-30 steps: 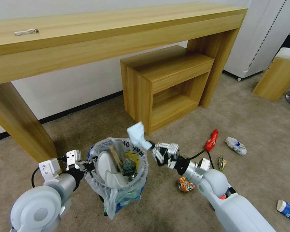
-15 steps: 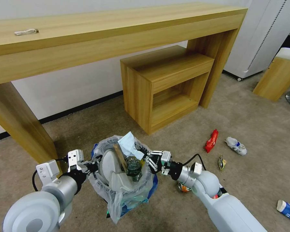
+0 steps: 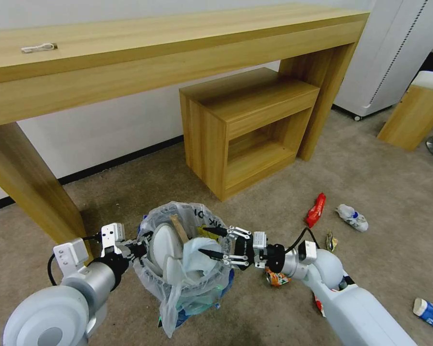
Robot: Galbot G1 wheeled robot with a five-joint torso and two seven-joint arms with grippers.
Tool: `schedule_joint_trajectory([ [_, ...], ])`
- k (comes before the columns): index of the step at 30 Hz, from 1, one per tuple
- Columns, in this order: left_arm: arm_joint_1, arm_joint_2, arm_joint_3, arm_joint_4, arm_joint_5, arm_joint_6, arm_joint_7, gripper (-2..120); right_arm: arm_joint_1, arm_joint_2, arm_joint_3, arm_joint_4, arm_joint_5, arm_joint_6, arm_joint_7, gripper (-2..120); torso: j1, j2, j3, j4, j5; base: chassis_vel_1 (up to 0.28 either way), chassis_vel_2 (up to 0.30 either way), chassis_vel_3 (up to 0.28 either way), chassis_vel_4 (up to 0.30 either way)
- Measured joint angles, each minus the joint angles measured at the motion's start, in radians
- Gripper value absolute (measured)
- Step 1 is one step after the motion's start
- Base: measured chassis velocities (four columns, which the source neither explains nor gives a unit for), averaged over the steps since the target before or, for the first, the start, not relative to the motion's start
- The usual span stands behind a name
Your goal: Pick up the trash bin and place the garbage on the floor into it.
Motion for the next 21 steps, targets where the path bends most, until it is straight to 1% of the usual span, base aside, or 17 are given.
schedule_joint_trajectory([
  [1, 0.0, 0.0, 0.0, 0.0, 0.0, 0.0, 0.0, 2, 0.0, 0.0, 0.0, 0.0, 0.0, 0.0, 0.0, 70, 0.0, 0.0, 0.0, 0.0, 0.0, 0.0, 0.0, 0.0, 0.0],
  [3, 0.001, 0.0, -0.003, 0.001, 0.0, 0.0, 0.0, 2, 0.0, -0.007, 0.013, 0.012, 0.016, 0.001, -0.001, 82, 0.0, 0.0, 0.0, 0.0, 0.0, 0.0, 0.0, 0.0, 0.0],
  [5, 0.001, 0.0, -0.003, 0.002, 0.0, 0.0, 0.0, 2, 0.0, -0.008, 0.016, 0.014, 0.018, 0.001, -0.001, 84, 0.0, 0.0, 0.0, 0.0, 0.0, 0.0, 0.0, 0.0, 0.0],
  [7, 0.001, 0.0, -0.005, 0.003, 0.001, 0.0, 0.0, 2, 0.0, -0.019, 0.041, 0.024, 0.04, 0.0, -0.001, 96, 0.0, 0.0, 0.0, 0.0, 0.0, 0.0, 0.0, 0.0, 0.0],
  [10, 0.001, 0.0, -0.007, 0.004, 0.001, 0.0, 0.0, 2, 0.0, -0.027, 0.055, 0.027, 0.045, -0.004, -0.004, 99, 0.0, 0.0, 0.0, 0.0, 0.0001, 0.0, 0.0, 0.0, 0.0],
  [11, 0.001, 0.0, -0.009, 0.006, 0.003, 0.0, 0.0, 2, 0.001, -0.045, 0.087, 0.027, 0.044, -0.017, -0.037, 100, 0.0, 0.0, 0.0, 0.0, 0.0001, 0.0, 0.0, 0.0, 0.0],
  [13, 0.001, 0.0, -0.009, 0.006, 0.003, 0.0, -0.001, 2, 0.002, -0.052, 0.1, 0.024, 0.037, -0.022, -0.05, 100, 0.0, 0.0, 0.0, 0.0, 0.0001, 0.0, 0.0, 0.0, 0.0],
  [15, 0.004, -0.003, -0.007, 0.005, 0.005, 0.0, -0.001, 2, 0.006, -0.066, 0.154, 0.004, -0.01, -0.041, -0.079, 100, 0.0, 0.0, 0.0, -0.0001, 0.0, 0.0, 0.0, 0.0, 0.0],
  [21, 0.007, -0.005, -0.005, -0.001, 0.006, 0.0, -0.001, 2, 0.005, -0.071, 0.173, -0.007, -0.015, -0.043, -0.076, 100, 0.0, 0.0, 0.0, -0.0001, 0.0001, 0.0, 0.0, 0.0, 0.0],
])
